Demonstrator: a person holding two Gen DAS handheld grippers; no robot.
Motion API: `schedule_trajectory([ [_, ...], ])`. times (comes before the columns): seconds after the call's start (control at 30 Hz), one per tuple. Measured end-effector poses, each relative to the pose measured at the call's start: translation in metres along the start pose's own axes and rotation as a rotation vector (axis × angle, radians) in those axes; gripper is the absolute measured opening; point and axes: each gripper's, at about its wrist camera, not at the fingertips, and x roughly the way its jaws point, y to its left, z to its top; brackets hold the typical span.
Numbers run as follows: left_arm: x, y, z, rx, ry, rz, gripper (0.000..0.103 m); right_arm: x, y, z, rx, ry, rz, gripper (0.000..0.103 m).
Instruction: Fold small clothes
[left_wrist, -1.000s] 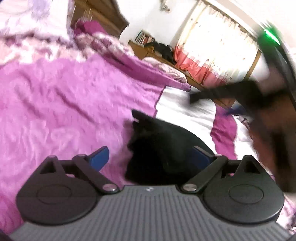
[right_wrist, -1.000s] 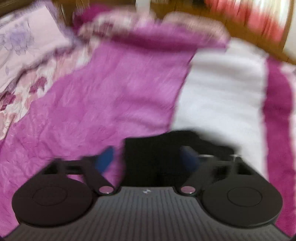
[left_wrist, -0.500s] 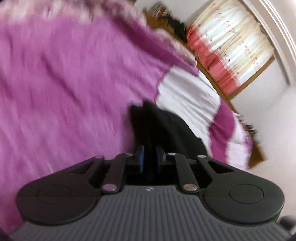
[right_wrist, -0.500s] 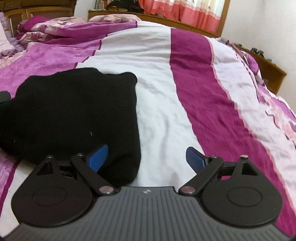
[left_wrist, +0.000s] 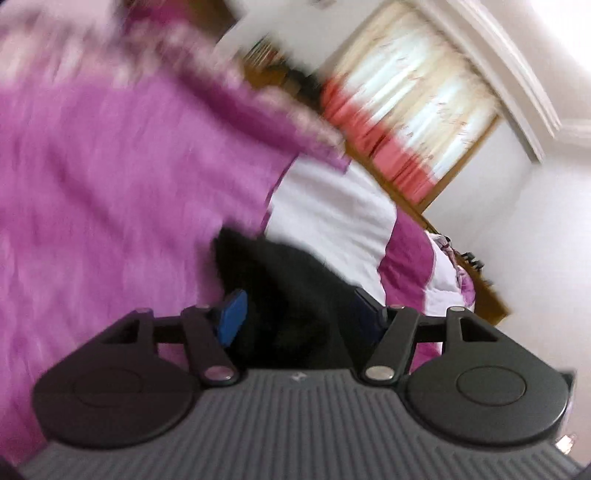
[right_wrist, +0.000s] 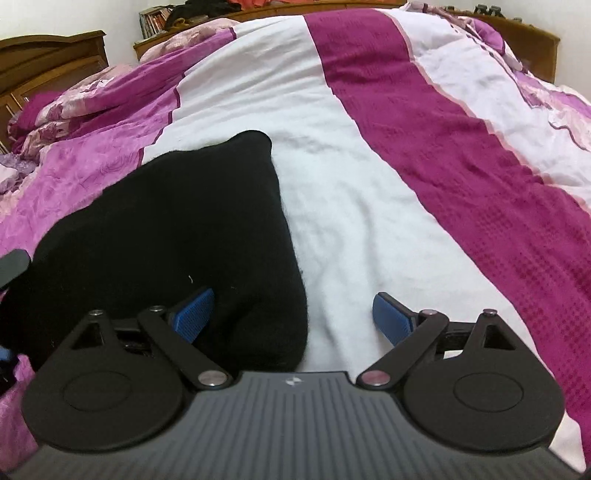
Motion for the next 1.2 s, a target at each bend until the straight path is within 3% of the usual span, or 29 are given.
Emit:
schedule_trajectory([
  [0.07, 0.016, -0.008, -0.001, 0.044, 0.079, 0.004, 0.061, -0.001, 0.002, -0.001, -0.028, -0.009, -0.002, 0.094],
  [0.13, 0.032, -0.011, -0.003, 0.036, 0.154, 0.044, 0.039, -0.002, 0.003, -0.004, -0.020, -0.012, -0.006, 0.094],
  [0.17, 0.037, -0.012, -0.004, 0.046, 0.165, 0.083, 0.024, -0.003, 0.002, -0.004, 0.004, -0.003, -0.003, 0.094],
  [0.3, 0.037, -0.009, 0.001, -0.008, 0.161, 0.113, 0.015, -0.010, 0.004, -0.009, -0.010, 0.019, -0.001, 0.094],
  [0.4, 0.029, -0.013, 0.016, 0.060, 0.177, 0.100, 0.014, -0.015, 0.006, -0.014, -0.071, 0.035, 0.005, 0.094],
  [0.6, 0.040, -0.007, 0.003, 0.113, 0.225, 0.239, 0.018, -0.018, 0.001, -0.018, -0.071, 0.044, 0.039, 0.094],
  [0.67, 0.037, -0.017, -0.001, 0.220, 0.190, 0.298, 0.029, -0.018, 0.001, -0.018, -0.070, 0.044, 0.033, 0.095],
  [0.7, 0.032, -0.025, -0.003, 0.279, 0.137, 0.363, 0.031, -0.018, 0.002, -0.019, -0.076, 0.043, 0.031, 0.095],
  [0.73, 0.024, -0.031, -0.004, 0.317, 0.064, 0.413, 0.031, -0.019, 0.003, -0.020, -0.085, 0.040, 0.030, 0.095],
  [0.8, 0.008, -0.039, -0.005, 0.395, -0.156, 0.541, 0.027, -0.022, 0.001, -0.019, -0.085, 0.044, 0.040, 0.095],
  [0.83, 0.005, -0.037, -0.003, 0.414, -0.227, 0.567, 0.027, -0.027, -0.004, -0.016, -0.038, 0.037, 0.045, 0.095],
  [0.87, 0.005, -0.030, 0.005, 0.391, -0.222, 0.522, 0.028, -0.038, -0.018, -0.012, 0.084, -0.002, 0.052, 0.095],
  [0.9, 0.009, -0.017, 0.017, 0.311, -0.123, 0.404, 0.044, -0.047, -0.031, -0.008, 0.186, -0.046, 0.077, 0.094],
  [0.93, 0.017, -0.001, 0.028, 0.199, 0.023, 0.249, 0.056, -0.055, -0.046, -0.004, 0.297, -0.095, 0.124, 0.095],
  [0.97, 0.026, 0.022, 0.037, 0.026, 0.158, 0.081, 0.074, -0.057, -0.060, 0.001, 0.376, -0.113, 0.182, 0.095],
  [1.0, 0.028, 0.040, 0.040, -0.112, 0.199, 0.001, 0.084, -0.053, -0.071, 0.009, 0.424, -0.091, 0.240, 0.096],
  [1.07, 0.026, 0.066, 0.045, -0.280, 0.176, -0.033, 0.096, -0.033, -0.088, 0.019, 0.476, -0.001, 0.343, 0.099],
  [1.2, 0.036, 0.098, 0.048, -0.391, 0.249, -0.034, 0.099, 0.019, -0.111, 0.016, 0.556, 0.170, 0.452, 0.102],
])
